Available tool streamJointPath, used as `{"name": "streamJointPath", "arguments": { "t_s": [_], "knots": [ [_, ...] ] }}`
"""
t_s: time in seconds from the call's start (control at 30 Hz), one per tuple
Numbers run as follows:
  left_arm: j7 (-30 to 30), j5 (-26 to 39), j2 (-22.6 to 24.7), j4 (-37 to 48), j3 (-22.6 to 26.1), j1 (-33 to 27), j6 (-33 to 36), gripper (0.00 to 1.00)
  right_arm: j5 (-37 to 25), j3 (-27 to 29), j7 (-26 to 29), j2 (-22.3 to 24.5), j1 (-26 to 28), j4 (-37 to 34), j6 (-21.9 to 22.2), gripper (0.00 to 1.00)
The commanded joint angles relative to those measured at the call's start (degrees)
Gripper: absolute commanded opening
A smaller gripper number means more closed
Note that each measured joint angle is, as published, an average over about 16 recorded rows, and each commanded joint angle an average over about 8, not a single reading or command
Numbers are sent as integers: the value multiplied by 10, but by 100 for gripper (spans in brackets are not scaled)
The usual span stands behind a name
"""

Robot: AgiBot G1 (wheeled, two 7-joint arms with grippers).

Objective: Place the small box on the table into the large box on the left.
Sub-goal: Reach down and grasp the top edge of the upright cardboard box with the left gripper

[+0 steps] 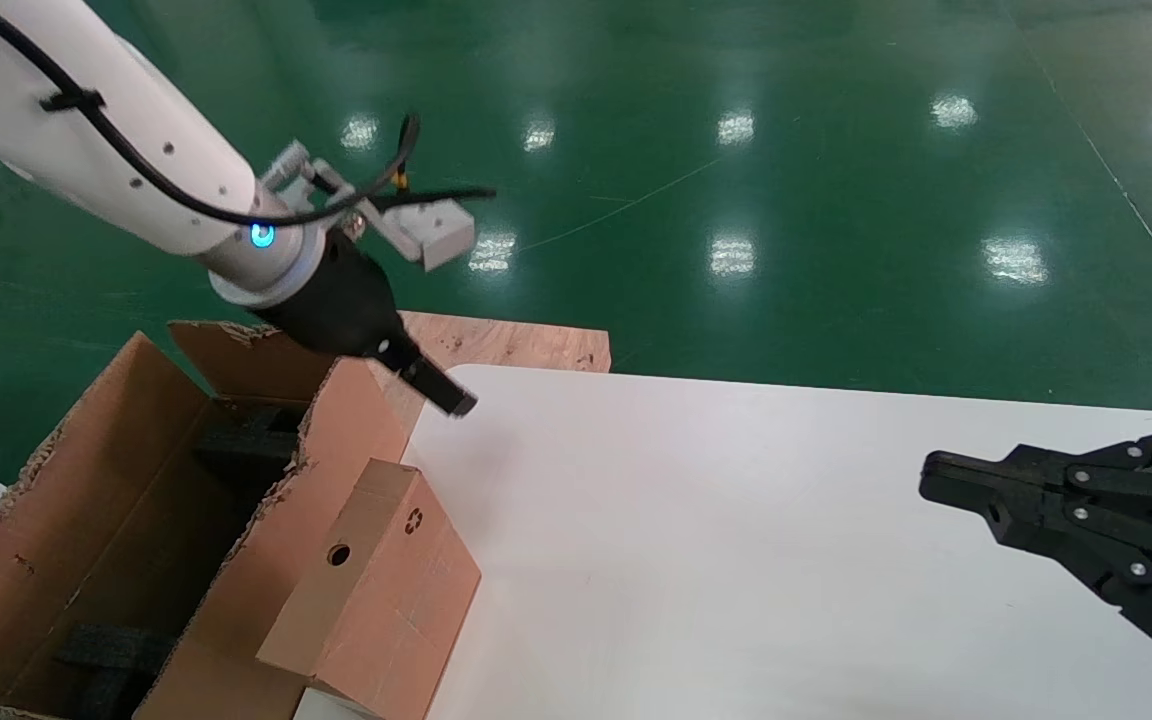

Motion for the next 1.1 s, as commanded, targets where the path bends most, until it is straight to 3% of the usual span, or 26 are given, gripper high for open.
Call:
{"name": "streamJointPath", "arguments": {
  "t_s": [0.03, 0.6, 1.1],
  "knots": [
    [-6, -16, -2, 6, 30, -9, 0, 100, 0, 0, 0, 0, 0, 0, 0, 0],
    [-10, -117, -27, -7, 203, -78, -6, 100, 0, 0, 0, 0, 0, 0, 0, 0],
    [4, -163, -20, -2, 274, -88, -18, 100, 0, -1, 0, 0, 0, 0, 0, 0]
  ]
}}
